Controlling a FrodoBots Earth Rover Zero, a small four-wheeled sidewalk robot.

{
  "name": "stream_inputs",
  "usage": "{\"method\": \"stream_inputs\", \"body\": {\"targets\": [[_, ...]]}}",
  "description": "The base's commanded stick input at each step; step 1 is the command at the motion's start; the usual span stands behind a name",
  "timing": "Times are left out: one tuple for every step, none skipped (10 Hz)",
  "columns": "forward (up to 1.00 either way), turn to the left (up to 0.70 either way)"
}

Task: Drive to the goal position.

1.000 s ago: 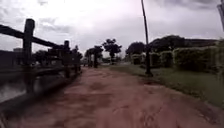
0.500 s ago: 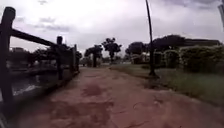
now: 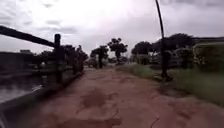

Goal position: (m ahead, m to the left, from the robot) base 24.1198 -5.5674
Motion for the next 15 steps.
{"method": "stream_inputs", "body": {"targets": [[1.0, 0.0], [1.0, 0.0], [1.0, 0.0], [1.0, 0.0], [1.0, 0.0], [1.0, 0.05], [1.0, 0.15], [1.0, 0.25], [1.0, 0.34], [1.0, 0.37], [1.0, 0.24], [1.0, 0.12], [1.0, 0.02], [1.0, 0.0], [1.0, 0.0]]}}
